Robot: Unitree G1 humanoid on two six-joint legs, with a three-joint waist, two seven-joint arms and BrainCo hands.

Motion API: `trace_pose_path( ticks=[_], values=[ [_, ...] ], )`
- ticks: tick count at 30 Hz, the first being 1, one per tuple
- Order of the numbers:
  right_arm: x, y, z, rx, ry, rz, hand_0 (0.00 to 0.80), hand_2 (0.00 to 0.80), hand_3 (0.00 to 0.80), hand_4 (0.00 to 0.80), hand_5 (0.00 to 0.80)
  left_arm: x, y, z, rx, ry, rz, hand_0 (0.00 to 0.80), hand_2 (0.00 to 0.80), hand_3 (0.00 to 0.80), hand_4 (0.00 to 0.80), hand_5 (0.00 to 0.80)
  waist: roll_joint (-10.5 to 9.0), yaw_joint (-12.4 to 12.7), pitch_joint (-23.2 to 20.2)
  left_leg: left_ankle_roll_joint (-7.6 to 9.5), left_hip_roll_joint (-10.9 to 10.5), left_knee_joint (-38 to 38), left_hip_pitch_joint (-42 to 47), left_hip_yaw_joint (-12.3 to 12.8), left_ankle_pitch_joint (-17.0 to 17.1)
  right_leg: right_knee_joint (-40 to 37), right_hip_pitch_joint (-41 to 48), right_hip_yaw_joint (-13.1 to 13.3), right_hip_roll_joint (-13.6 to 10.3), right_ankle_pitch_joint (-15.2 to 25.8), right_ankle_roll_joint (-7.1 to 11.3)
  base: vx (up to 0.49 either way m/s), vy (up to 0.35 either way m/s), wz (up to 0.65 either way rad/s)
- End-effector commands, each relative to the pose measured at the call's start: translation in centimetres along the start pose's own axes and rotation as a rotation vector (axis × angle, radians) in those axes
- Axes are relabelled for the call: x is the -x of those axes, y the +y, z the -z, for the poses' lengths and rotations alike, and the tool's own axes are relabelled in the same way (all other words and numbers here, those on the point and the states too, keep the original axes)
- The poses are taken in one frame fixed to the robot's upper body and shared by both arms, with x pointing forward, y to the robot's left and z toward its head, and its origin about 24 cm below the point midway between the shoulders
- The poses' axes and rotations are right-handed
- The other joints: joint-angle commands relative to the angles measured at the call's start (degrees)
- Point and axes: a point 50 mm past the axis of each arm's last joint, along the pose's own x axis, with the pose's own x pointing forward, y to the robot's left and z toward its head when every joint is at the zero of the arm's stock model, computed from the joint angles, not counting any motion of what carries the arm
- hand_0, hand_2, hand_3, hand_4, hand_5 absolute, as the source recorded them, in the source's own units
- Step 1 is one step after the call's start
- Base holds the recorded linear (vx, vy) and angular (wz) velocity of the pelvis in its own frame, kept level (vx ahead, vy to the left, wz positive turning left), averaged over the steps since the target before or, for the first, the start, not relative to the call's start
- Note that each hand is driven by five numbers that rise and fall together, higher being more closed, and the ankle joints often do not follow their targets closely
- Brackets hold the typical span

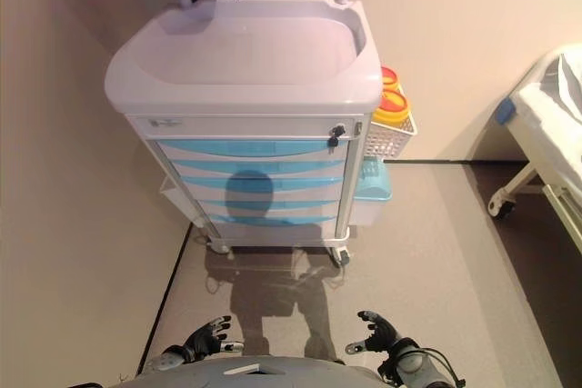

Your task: Open the drawer and pick up the medicine

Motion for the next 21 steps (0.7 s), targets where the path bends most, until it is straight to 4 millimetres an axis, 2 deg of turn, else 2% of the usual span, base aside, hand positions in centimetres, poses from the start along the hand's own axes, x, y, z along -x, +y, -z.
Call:
trace_pose_path(
  ticks=[1, 9, 17, 21],
  values=[
    [-1.0, 0.4, -2.9, 0.02, -0.096, -0.019, 0.0, 0.0, 0.0, 0.0, 0.0, -0.8, -0.7, -1.5, 0.003, -0.023, 0.025, 0.0, 0.0, 0.0, 0.0, 0.0, -1.99, 0.37, 0.57, 2.71, -3.55, 0.26, 0.75, 0.38, -5.46, 1.34, -1.27, 0.3, -2.22, 2.02, 4.03, 0.0, 0.0, 0.0],
    [-1.0, 0.4, -2.8, 0.009, -0.095, -0.015, 0.0, 0.0, 0.0, 0.0, 0.0, -0.8, -0.5, -1.6, 0.031, -0.034, 0.016, 0.0, 0.0, 0.0, 0.0, 0.0, -1.77, 0.45, 0.42, 2.74, -3.72, 0.46, 0.69, 0.29, -5.51, 1.53, -1.36, 0.21, -2.42, 2.06, 4.15, 0.0, 0.0, 0.0],
    [-0.9, 0.0, -2.5, -0.024, -0.095, 0.022, 0.0, 0.0, 0.0, 0.0, 0.0, -0.6, -0.3, -1.0, 0.035, -0.012, -0.011, 0.0, 0.0, 0.0, 0.0, 0.0, -1.69, -0.3, 0.94, 3.45, -4.06, 1.52, 0.23, 0.72, -5.86, 3.29, -2.42, 1.64, -2.56, 1.82, 4.13, 0.033, 0.029, -0.03],
    [-0.8, -0.2, -2.5, -0.019, -0.1, 0.028, 0.0, 0.0, 0.0, 0.0, 0.0, -0.8, 0.1, -2.0, 0.076, -0.054, -0.044, 0.0, 0.0, 0.0, 0.0, 0.0, -1.75, -1.14, 2.31, 3.83, -3.98, 2.99, -1.22, 1.51, -6.43, 5.13, -4.55, 2.75, -2.77, 1.5, 4.2, 0.029, 0.035, -0.12]
  ],
)
